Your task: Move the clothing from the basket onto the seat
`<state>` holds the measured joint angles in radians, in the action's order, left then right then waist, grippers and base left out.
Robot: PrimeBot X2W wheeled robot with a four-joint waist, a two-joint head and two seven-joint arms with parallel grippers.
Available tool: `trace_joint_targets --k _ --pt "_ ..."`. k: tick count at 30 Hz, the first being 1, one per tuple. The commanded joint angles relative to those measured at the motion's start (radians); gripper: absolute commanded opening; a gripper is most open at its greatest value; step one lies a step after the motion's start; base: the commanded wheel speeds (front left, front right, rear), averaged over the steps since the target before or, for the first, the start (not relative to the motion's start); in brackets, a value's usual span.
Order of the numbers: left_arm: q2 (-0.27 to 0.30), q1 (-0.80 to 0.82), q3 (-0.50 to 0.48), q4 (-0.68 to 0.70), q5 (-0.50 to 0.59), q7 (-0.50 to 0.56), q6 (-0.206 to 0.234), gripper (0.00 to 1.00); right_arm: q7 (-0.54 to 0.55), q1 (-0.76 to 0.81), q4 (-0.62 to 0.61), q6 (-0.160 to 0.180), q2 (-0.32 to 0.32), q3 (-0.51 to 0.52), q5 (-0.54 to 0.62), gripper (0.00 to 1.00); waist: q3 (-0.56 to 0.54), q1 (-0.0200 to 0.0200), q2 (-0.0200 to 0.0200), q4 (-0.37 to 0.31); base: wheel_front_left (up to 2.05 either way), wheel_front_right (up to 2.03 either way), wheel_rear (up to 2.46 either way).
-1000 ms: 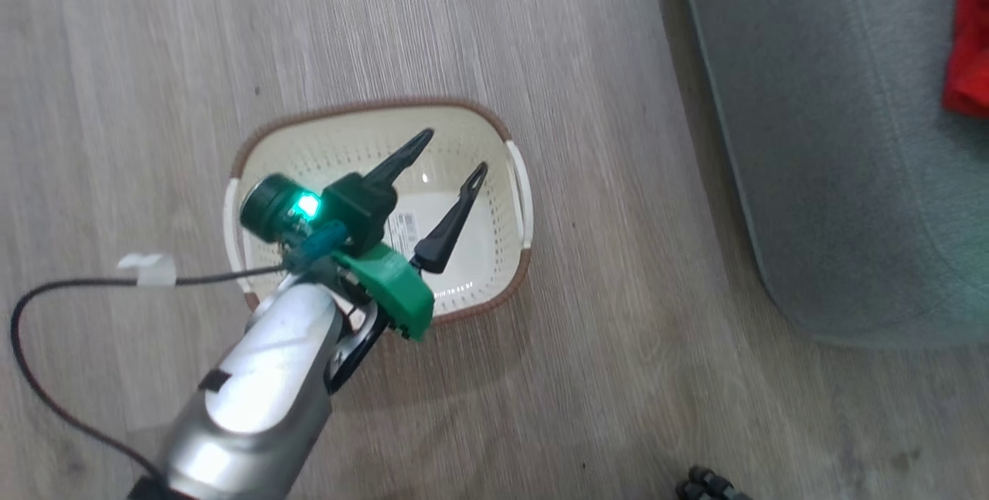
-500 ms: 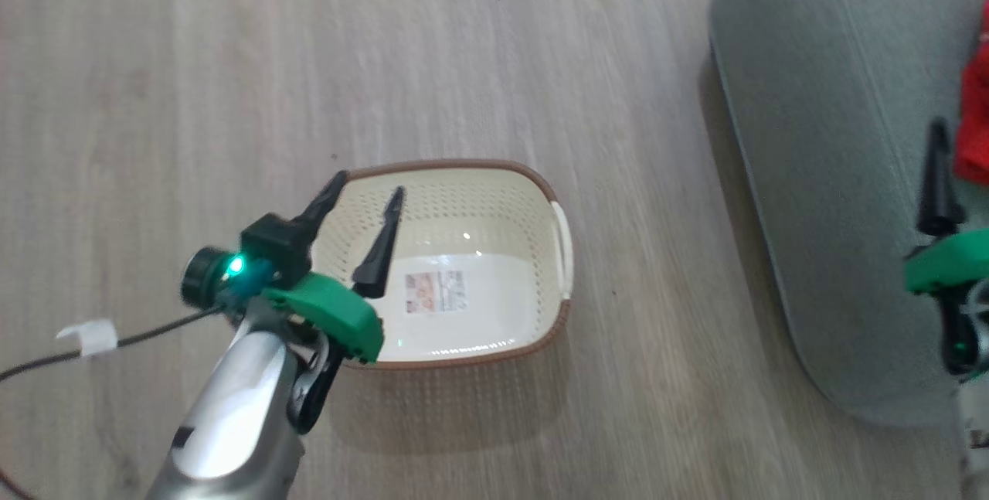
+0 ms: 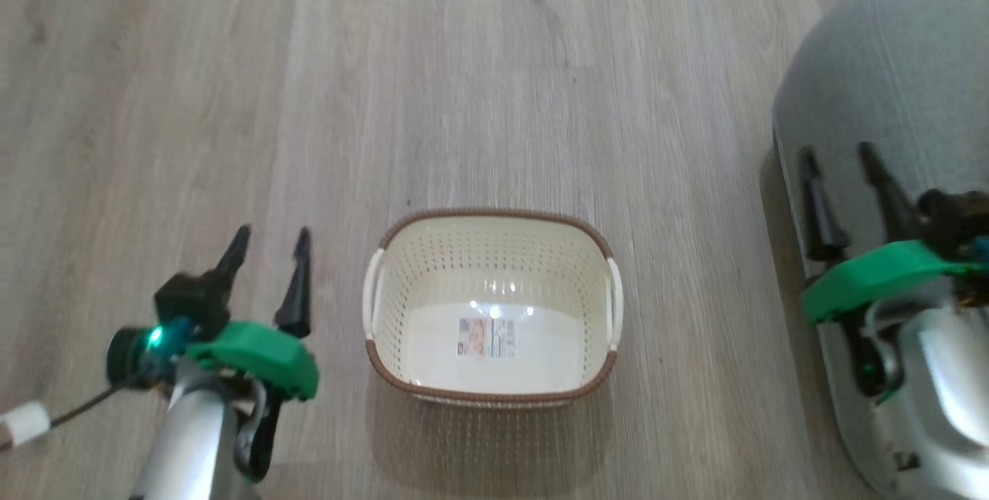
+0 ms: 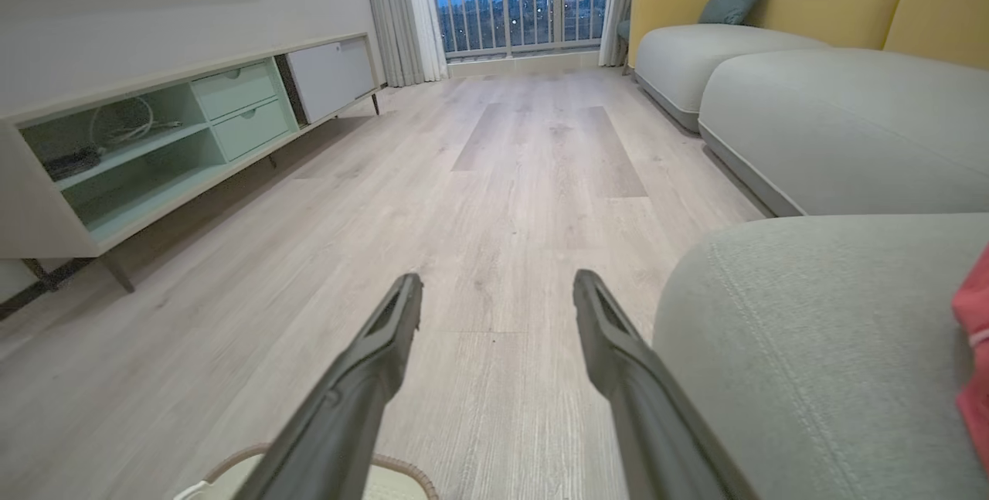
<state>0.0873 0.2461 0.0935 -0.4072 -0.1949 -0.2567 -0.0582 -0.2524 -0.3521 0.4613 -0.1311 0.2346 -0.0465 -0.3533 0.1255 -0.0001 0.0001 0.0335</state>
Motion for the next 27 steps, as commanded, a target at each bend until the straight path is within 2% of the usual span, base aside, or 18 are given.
trace_joint_targets --k 1,6,20,27 --pt "0.008 0.005 -0.053 0.041 0.013 -0.005 0.005 1.0 -0.009 -0.006 -0.02 0.0 -0.011 -0.029 -0.006 1.0 -0.031 0.0001 -0.0001 0.012 0.0 0.0 0.0" --pt "-0.006 -0.043 -0.1 0.063 0.043 -0.005 0.0 1.0 -0.009 0.011 0.006 0.0 -0.038 -0.067 0.002 1.0 -0.073 0.0001 -0.0001 0.015 0.0 0.0 0.0" --pt "-0.028 -0.105 -0.167 0.062 0.081 -0.005 -0.023 1.0 -0.009 0.073 0.054 0.0 -0.09 -0.093 0.05 1.0 -0.112 0.0001 -0.0001 -0.028 0.0 0.0 0.0" --pt "-0.034 -0.119 -0.197 0.075 0.098 -0.005 -0.003 1.0 -0.009 0.075 0.07 0.0 -0.099 -0.101 0.065 1.0 -0.117 0.0001 -0.0001 -0.049 0.0 0.0 0.0"
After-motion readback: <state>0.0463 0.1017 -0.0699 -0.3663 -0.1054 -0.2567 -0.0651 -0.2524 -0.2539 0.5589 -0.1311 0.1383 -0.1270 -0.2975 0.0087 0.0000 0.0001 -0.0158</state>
